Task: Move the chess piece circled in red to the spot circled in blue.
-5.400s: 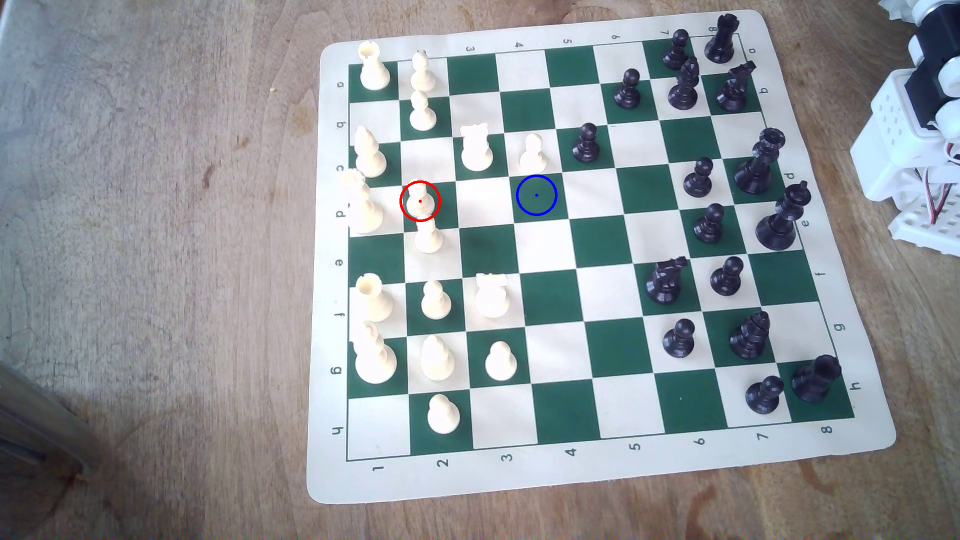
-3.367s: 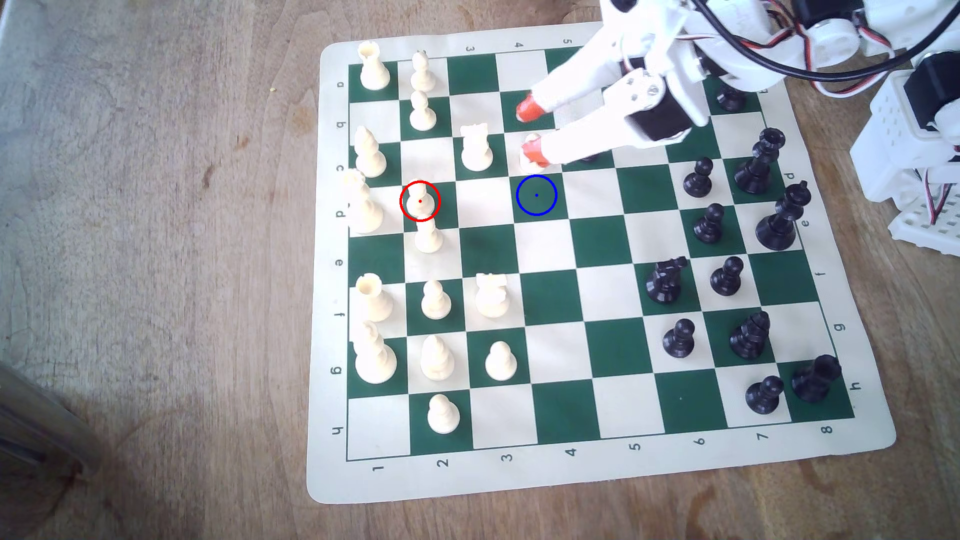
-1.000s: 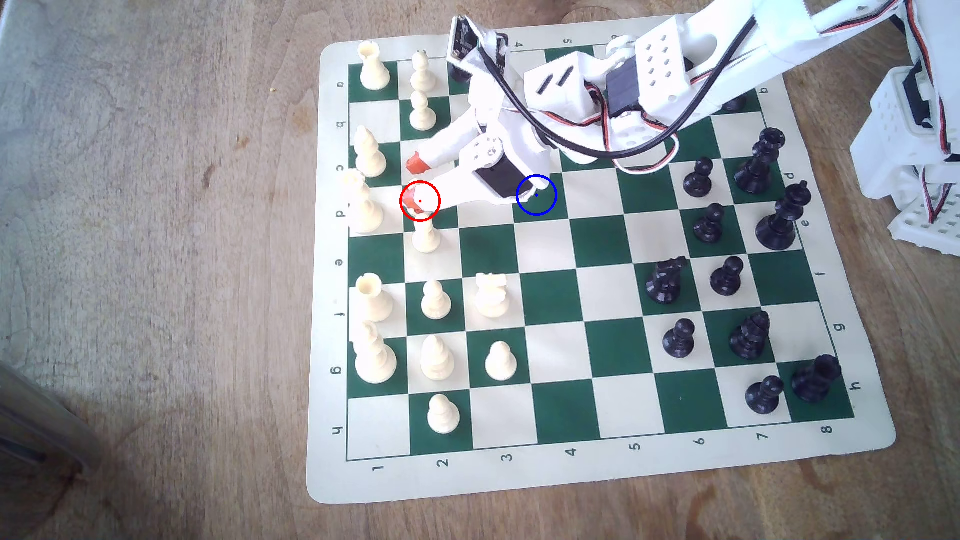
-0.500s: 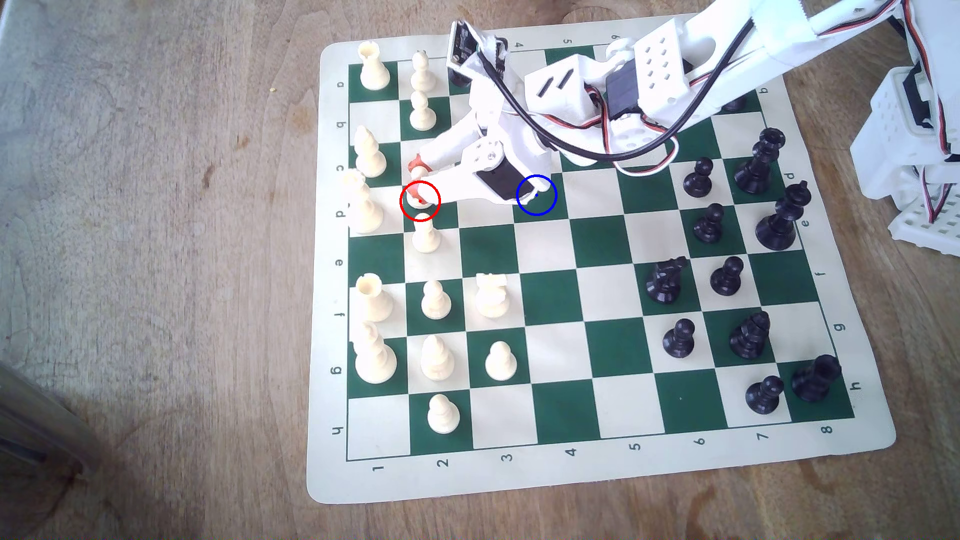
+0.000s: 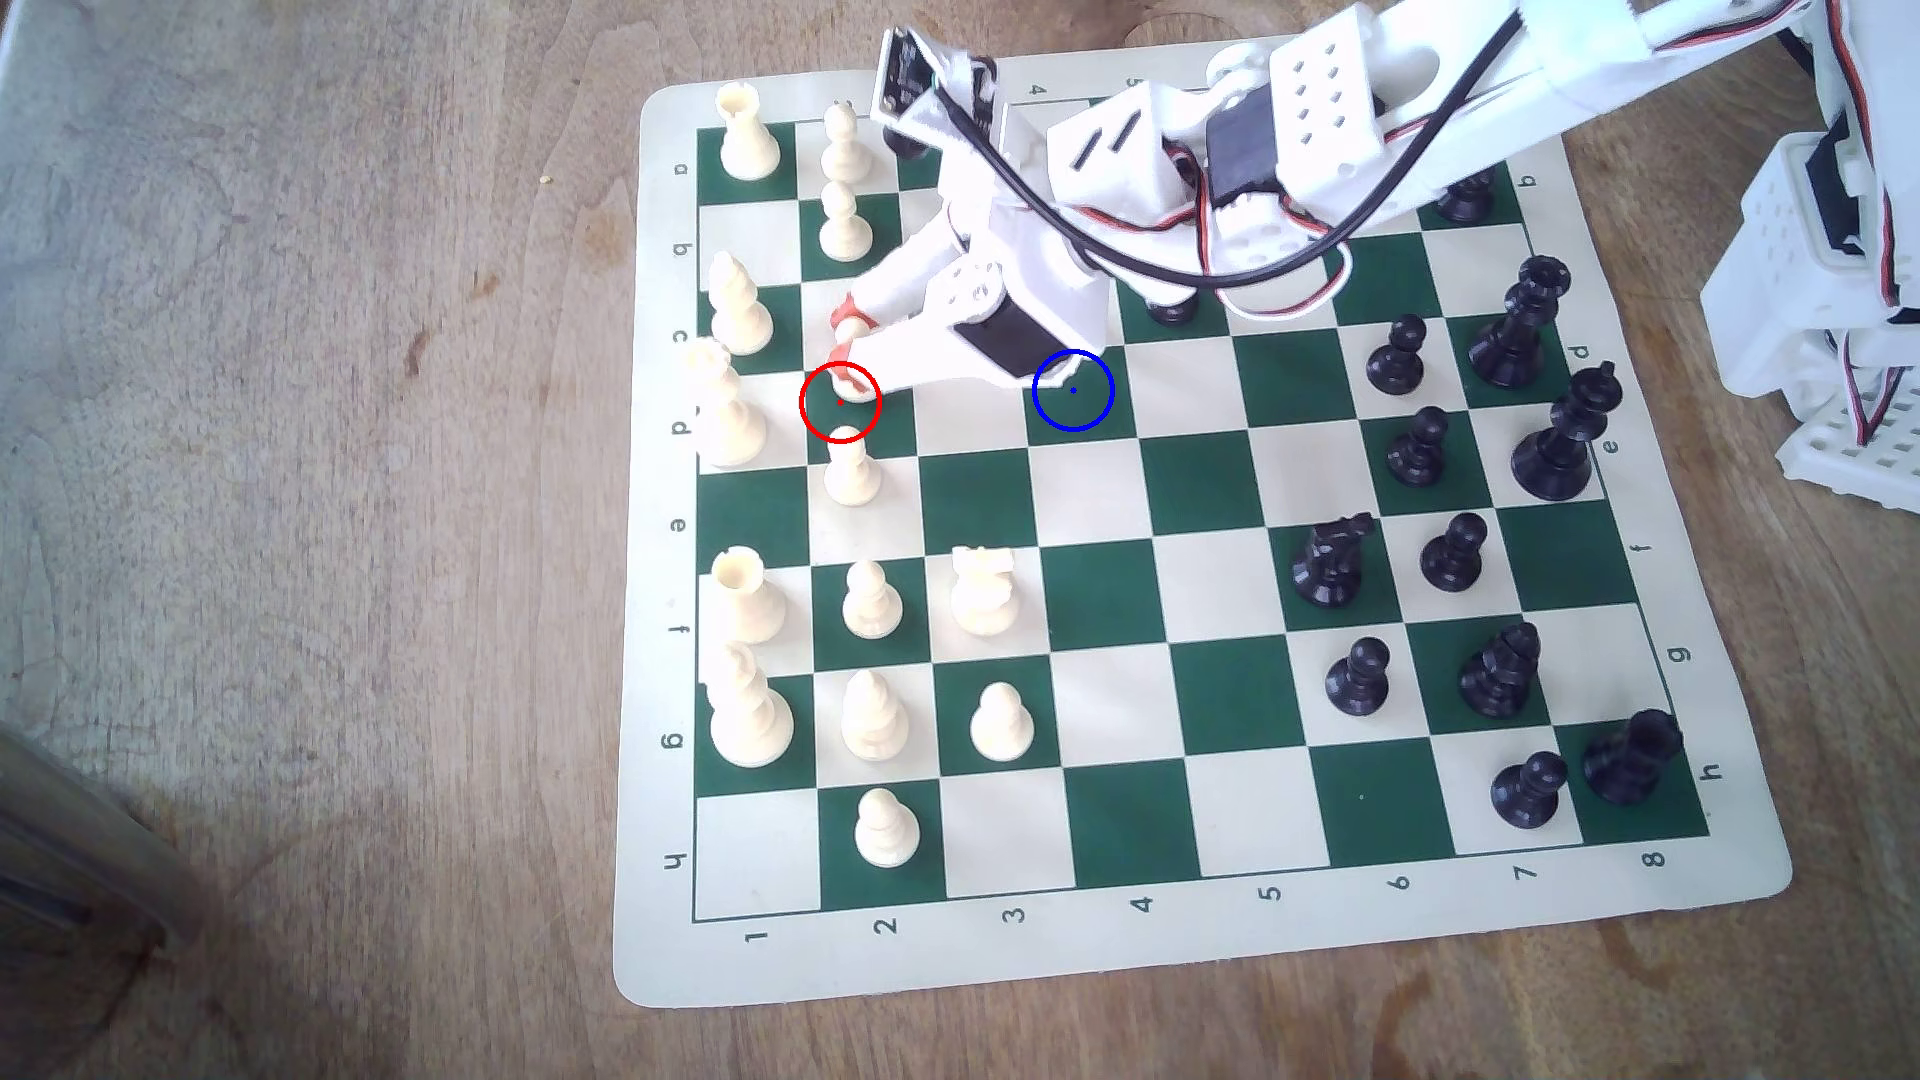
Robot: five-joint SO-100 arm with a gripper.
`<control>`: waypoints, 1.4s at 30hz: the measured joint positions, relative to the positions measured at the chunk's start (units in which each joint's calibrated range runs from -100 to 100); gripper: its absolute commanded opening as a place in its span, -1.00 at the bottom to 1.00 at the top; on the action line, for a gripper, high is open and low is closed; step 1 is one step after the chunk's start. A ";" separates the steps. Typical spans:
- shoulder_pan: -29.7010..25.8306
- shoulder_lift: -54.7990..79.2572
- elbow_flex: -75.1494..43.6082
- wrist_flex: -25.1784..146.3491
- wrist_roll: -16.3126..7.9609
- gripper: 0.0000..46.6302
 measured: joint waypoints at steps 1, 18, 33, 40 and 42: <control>0.66 -2.35 0.09 2.15 -0.05 -0.99; 1.40 -29.58 30.64 5.58 0.39 -0.99; -3.24 -34.35 36.33 3.82 -0.05 -0.99; -1.47 -30.50 36.69 1.91 0.29 -0.99; -1.47 -29.49 36.96 1.20 0.49 -0.99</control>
